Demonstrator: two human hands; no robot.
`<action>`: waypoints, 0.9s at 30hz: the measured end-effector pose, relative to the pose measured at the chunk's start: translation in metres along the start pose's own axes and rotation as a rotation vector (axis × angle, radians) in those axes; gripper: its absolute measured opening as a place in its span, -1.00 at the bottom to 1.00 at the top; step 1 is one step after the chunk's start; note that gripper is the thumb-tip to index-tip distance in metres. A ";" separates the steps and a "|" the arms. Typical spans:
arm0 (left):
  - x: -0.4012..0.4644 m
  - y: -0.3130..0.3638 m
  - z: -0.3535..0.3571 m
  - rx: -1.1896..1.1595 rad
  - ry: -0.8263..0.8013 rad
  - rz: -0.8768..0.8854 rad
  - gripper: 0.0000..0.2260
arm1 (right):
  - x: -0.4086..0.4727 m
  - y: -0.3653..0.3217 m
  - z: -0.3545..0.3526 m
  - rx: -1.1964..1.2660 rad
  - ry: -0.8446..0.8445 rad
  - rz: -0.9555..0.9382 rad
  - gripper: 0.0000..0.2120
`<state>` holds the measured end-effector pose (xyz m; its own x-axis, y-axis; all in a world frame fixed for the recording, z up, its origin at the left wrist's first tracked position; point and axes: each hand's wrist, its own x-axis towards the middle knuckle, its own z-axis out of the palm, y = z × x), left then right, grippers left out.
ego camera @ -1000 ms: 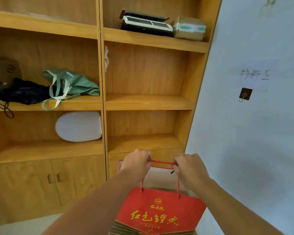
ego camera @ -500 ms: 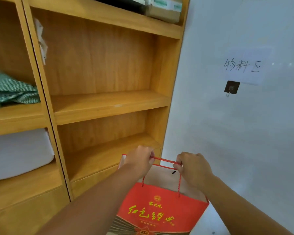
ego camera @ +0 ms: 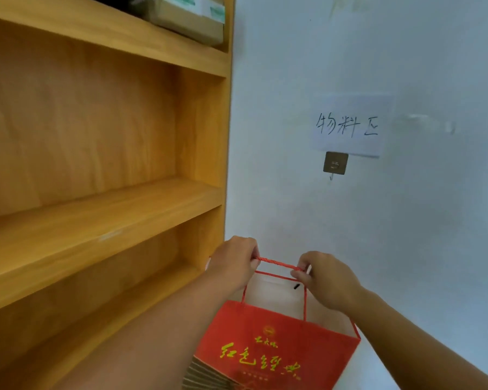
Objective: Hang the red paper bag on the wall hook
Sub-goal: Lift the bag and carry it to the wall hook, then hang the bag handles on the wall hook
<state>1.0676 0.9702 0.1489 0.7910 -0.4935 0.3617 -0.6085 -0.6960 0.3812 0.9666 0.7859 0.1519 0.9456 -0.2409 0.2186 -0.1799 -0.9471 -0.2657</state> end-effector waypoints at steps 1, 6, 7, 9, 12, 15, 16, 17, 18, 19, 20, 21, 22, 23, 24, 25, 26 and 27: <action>0.014 -0.004 0.001 -0.010 -0.002 0.021 -0.91 | 0.010 -0.001 -0.003 0.000 0.014 0.025 -0.80; 0.087 -0.022 0.012 -0.094 -0.032 0.149 -0.93 | 0.053 -0.004 -0.009 -0.025 0.115 0.157 -0.79; 0.101 -0.024 0.014 -0.113 -0.037 0.178 -0.95 | 0.061 -0.004 -0.010 -0.028 0.141 0.188 -0.78; 0.127 -0.026 0.016 -0.162 -0.058 0.238 -0.96 | 0.074 -0.001 -0.013 -0.022 0.180 0.257 -0.77; 0.165 -0.020 0.010 -0.216 -0.089 0.349 -0.95 | 0.092 0.006 -0.017 0.052 0.270 0.363 -0.77; 0.203 -0.010 0.003 -0.285 -0.085 0.415 -0.94 | 0.111 0.009 -0.030 0.194 0.372 0.416 -0.78; 0.216 -0.007 0.003 -0.298 -0.085 0.423 -0.95 | 0.118 0.011 -0.035 0.224 0.392 0.419 -0.79; 0.227 -0.003 0.003 -0.309 -0.087 0.432 -0.95 | 0.125 0.012 -0.041 0.247 0.401 0.415 -0.80; 0.238 0.000 0.004 -0.316 -0.090 0.441 -0.95 | 0.131 0.015 -0.045 0.264 0.407 0.410 -0.81; 0.248 0.004 0.006 -0.320 -0.090 0.451 -0.96 | 0.138 0.018 -0.050 0.284 0.411 0.410 -0.81; 0.257 0.008 0.009 -0.318 -0.088 0.458 -0.96 | 0.144 0.023 -0.053 0.314 0.417 0.411 -0.82; 0.266 0.012 0.012 -0.314 -0.084 0.467 -0.96 | 0.150 0.030 -0.055 0.346 0.426 0.416 -0.83; 0.274 0.015 0.016 -0.312 -0.079 0.472 -0.96 | 0.157 0.036 -0.057 0.373 0.433 0.422 -0.83; 0.282 0.018 0.020 -0.317 -0.075 0.474 -0.95 | 0.164 0.043 -0.058 0.391 0.432 0.428 -0.83; 0.291 0.021 0.024 -0.322 -0.077 0.470 -0.95 | 0.171 0.051 -0.059 0.406 0.427 0.432 -0.82; 0.299 0.024 0.028 -0.323 -0.080 0.465 -0.96 | 0.178 0.058 -0.059 0.421 0.422 0.437 -0.82; 0.307 0.026 0.032 -0.322 -0.082 0.460 -0.96 | 0.184 0.065 -0.059 0.438 0.419 0.441 -0.81; 0.314 0.029 0.037 -0.322 -0.080 0.460 -0.97 | 0.191 0.072 -0.059 0.453 0.418 0.442 -0.81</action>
<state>1.3007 0.7762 0.2423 0.4346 -0.7551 0.4908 -0.8704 -0.2123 0.4442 1.1179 0.6593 0.2302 0.6133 -0.7238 0.3161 -0.3042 -0.5858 -0.7512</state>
